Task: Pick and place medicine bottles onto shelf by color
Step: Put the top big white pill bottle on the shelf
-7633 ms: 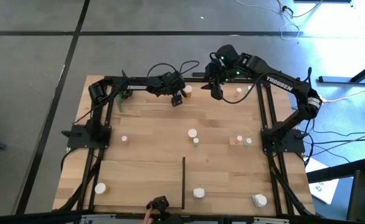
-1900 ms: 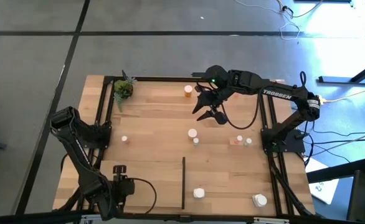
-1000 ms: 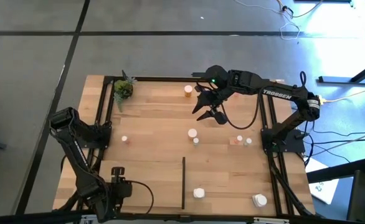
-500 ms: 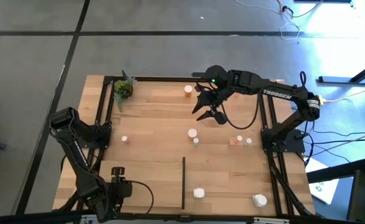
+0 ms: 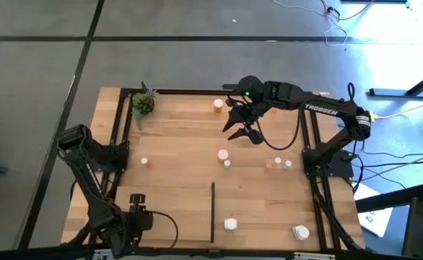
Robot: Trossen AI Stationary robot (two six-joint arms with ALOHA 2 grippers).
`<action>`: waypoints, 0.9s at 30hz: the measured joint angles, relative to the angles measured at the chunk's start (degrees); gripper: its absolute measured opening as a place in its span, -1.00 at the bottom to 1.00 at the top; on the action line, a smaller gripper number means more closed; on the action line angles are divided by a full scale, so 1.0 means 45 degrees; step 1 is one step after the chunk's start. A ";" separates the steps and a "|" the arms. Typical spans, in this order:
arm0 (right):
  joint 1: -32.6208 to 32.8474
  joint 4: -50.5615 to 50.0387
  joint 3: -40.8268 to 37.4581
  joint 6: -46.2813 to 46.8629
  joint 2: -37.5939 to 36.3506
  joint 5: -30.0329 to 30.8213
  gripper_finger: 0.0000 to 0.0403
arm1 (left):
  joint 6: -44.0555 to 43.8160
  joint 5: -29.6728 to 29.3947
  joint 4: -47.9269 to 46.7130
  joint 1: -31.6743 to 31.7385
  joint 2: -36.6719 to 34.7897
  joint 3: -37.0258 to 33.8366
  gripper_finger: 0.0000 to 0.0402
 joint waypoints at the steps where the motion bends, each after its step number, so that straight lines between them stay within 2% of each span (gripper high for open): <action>1: -0.0002 0.0000 0.0000 0.0002 0.0000 0.0000 -0.13 | 0.0034 -0.0006 -0.0002 -0.0034 0.0000 0.0000 -0.15; 9: -0.0005 0.0000 0.0000 0.0002 0.0000 -0.0005 -0.13 | 0.0033 0.0013 0.0005 -0.0070 0.0000 0.0000 -0.05; 27: -0.0001 0.0000 0.0000 0.0005 0.0000 -0.0005 -0.13 | 0.0347 0.0606 0.0175 -0.0070 0.0000 0.0000 -0.04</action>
